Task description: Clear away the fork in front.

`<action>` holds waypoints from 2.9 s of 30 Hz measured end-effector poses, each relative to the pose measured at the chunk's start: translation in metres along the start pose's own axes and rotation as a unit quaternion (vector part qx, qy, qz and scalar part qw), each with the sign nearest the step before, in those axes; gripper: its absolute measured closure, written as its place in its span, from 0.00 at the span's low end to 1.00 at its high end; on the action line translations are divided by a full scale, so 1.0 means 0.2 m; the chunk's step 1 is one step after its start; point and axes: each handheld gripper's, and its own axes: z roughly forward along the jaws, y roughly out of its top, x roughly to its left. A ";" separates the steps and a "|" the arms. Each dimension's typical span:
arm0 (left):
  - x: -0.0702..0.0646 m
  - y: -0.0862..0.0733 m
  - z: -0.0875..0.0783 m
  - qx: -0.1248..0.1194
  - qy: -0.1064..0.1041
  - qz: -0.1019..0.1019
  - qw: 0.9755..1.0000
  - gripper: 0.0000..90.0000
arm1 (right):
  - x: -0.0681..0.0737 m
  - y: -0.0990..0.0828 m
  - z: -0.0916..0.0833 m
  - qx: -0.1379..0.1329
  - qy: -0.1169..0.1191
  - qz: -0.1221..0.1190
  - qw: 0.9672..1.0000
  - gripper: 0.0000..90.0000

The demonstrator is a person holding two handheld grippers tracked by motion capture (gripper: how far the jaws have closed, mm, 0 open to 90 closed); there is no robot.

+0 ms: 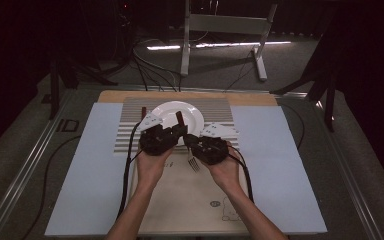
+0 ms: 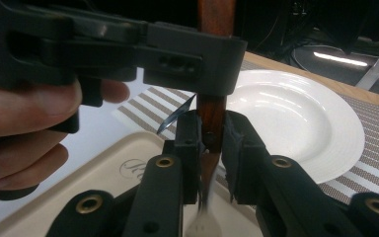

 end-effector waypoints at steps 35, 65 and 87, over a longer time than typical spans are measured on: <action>0.12 0.09 -0.23 0.038 0.016 0.010 0.999 0.90 | -0.31 -0.19 -0.31 -0.034 -0.132 0.011 0.991 0.13; 0.17 0.03 -0.41 0.118 -0.023 0.029 0.992 0.89 | -0.51 -0.46 -0.61 -0.046 -0.202 0.058 0.977 0.13; 0.19 -0.11 -0.57 0.148 -0.032 0.018 0.988 0.89 | -0.52 -0.50 -0.62 -0.044 -0.204 0.062 0.976 0.13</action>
